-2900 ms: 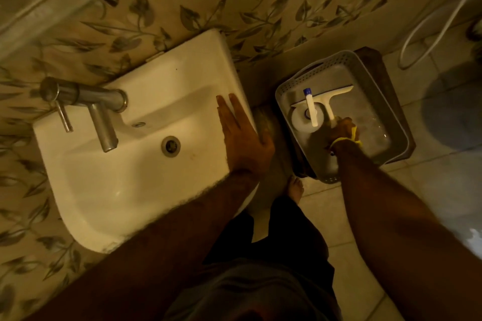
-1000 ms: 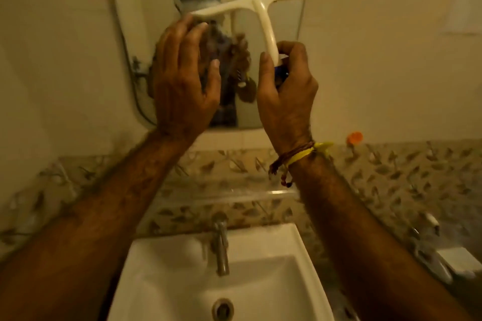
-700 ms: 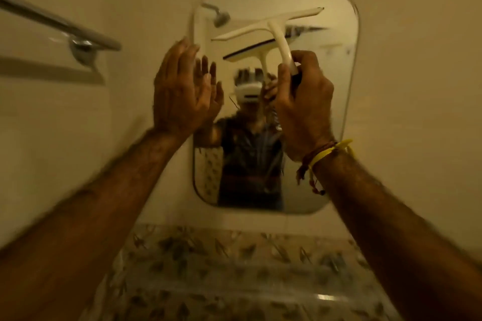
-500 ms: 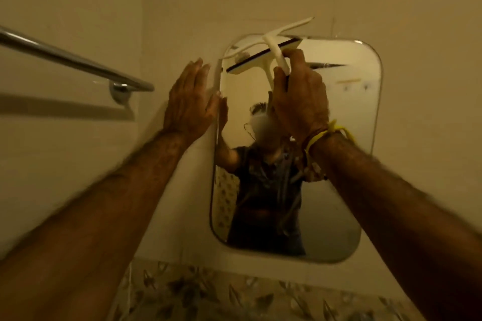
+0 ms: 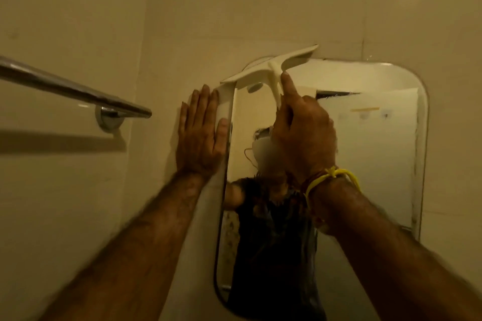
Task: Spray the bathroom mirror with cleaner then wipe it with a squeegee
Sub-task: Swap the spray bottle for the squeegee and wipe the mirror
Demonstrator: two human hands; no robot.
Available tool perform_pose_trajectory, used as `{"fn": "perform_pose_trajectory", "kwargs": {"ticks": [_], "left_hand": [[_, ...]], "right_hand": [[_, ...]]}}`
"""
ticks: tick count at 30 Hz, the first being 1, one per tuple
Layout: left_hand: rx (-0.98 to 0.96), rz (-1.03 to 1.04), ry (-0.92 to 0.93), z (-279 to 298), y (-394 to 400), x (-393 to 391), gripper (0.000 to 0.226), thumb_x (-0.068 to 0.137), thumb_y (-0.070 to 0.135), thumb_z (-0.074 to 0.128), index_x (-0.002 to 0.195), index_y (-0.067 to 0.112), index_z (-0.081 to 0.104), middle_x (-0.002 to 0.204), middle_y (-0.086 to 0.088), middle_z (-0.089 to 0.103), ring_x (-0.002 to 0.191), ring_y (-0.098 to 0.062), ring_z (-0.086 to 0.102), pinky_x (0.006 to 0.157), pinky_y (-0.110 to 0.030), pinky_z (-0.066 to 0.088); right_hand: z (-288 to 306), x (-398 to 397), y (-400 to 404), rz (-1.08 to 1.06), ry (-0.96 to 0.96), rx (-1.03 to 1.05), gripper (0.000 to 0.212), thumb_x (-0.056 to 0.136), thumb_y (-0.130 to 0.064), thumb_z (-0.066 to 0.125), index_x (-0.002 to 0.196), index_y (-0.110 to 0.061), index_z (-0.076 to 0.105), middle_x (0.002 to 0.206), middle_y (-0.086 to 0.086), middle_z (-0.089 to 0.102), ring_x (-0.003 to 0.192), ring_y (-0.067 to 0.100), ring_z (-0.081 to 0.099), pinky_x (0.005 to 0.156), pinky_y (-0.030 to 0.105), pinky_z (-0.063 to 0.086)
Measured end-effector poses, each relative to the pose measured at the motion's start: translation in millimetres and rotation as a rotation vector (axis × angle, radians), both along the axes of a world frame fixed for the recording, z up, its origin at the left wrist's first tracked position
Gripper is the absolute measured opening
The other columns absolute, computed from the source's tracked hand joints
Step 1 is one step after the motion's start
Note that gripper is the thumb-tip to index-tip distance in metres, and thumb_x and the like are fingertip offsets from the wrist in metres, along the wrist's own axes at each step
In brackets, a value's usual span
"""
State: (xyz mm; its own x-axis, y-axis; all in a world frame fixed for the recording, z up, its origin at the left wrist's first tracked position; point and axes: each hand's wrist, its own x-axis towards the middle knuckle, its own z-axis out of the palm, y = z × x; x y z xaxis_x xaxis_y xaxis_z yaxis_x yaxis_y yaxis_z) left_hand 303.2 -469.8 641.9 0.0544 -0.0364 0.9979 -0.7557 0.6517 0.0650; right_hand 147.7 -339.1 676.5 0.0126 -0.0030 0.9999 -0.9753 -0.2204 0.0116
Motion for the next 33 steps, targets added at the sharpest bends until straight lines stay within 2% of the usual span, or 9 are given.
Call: {"fn": "perform_pose_trajectory", "kwargs": {"ticks": [4,7,11,14,18,21,26,28,33], "left_hand": [[-0.027,0.021,-0.002,-1.1,0.2,-1.3,0.063,0.104,0.041,0.019,0.16,0.012,0.024,0.169,-0.008,0.019,0.157,-0.021,0.01,0.128,-0.047,0.007],[-0.048,0.04,-0.016,-2.7,-1.6,-1.8,0.066,0.103,0.044,0.023,0.16,0.009,0.025,0.168,-0.01,0.019,0.157,-0.024,0.011,0.128,-0.048,0.007],[-0.051,0.051,-0.07,-4.2,2.4,-2.2,0.068,0.103,0.046,0.024,0.159,0.008,0.025,0.168,-0.009,0.02,0.157,-0.025,0.011,0.128,-0.046,0.003],[-0.025,0.014,-0.033,-1.7,8.8,-4.2,0.068,0.103,0.048,0.022,0.158,0.01,0.029,0.167,-0.008,0.024,0.157,-0.024,0.014,0.128,-0.048,0.005],[-0.003,-0.05,0.049,1.8,17.5,-17.1,0.073,0.099,0.051,0.027,0.155,0.006,0.034,0.165,-0.012,0.027,0.156,-0.029,0.017,0.127,-0.053,0.004],[-0.025,-0.03,0.014,-2.7,13.2,-17.5,0.079,0.097,0.057,0.028,0.157,0.005,0.03,0.166,-0.014,0.023,0.156,-0.031,0.015,0.127,-0.055,0.003],[-0.11,-0.018,-0.059,-6.4,9.0,-18.3,0.087,0.097,0.064,0.028,0.157,0.001,0.026,0.166,-0.018,0.023,0.155,-0.032,0.017,0.126,-0.052,0.001],[-0.113,-0.003,-0.079,-7.1,9.6,-17.6,0.088,0.097,0.065,0.028,0.158,0.002,0.024,0.166,-0.018,0.022,0.156,-0.032,0.016,0.126,-0.053,0.001],[-0.156,0.037,-0.187,-9.8,7.4,-16.3,0.088,0.096,0.063,0.04,0.159,0.005,0.022,0.166,-0.021,0.019,0.156,-0.034,0.014,0.126,-0.058,0.004]], "right_hand": [[-56.5,-14.0,4.5,0.003,-0.04,0.017,0.051,0.099,-0.019,0.052,0.148,-0.02,0.039,0.079,0.002,0.058,0.054,0.012,0.048,0.046,0.026,0.049],[-83.7,-18.0,12.1,-0.007,-0.019,0.04,0.049,0.098,-0.021,0.049,0.146,-0.016,0.041,0.082,0.005,0.061,0.056,0.008,0.045,0.048,0.02,0.044],[-22.7,-6.0,21.5,-0.068,-0.057,0.025,0.05,0.1,-0.02,0.045,0.149,-0.026,0.035,0.078,0.004,0.055,0.058,0.016,0.05,0.05,0.032,0.051],[18.5,-5.2,21.2,-0.068,-0.097,0.07,0.049,0.1,-0.021,0.043,0.148,-0.029,0.036,0.085,0.007,0.055,0.066,0.018,0.05,0.056,0.034,0.048],[-29.7,-18.3,23.7,-0.058,-0.079,0.102,0.052,0.101,-0.022,0.044,0.151,-0.024,0.029,0.074,0.001,0.053,0.057,0.013,0.049,0.048,0.027,0.045],[-79.8,-26.6,25.8,-0.085,-0.059,0.122,0.054,0.1,-0.022,0.047,0.152,-0.018,0.03,0.075,0.004,0.057,0.057,0.011,0.044,0.051,0.023,0.038],[-12.9,-20.8,18.2,-0.097,-0.098,0.01,0.054,0.099,-0.021,0.039,0.152,-0.023,0.026,0.074,0.003,0.061,0.057,0.014,0.055,0.052,0.029,0.053],[10.1,-20.6,14.3,-0.087,-0.145,0.006,0.055,0.099,-0.021,0.039,0.152,-0.022,0.027,0.078,0.005,0.064,0.061,0.013,0.054,0.056,0.026,0.051],[-61.9,-16.2,13.9,-0.057,-0.16,0.035,0.054,0.1,-0.022,0.041,0.152,-0.019,0.026,0.076,0.005,0.059,0.06,0.014,0.053,0.055,0.031,0.054]]}}
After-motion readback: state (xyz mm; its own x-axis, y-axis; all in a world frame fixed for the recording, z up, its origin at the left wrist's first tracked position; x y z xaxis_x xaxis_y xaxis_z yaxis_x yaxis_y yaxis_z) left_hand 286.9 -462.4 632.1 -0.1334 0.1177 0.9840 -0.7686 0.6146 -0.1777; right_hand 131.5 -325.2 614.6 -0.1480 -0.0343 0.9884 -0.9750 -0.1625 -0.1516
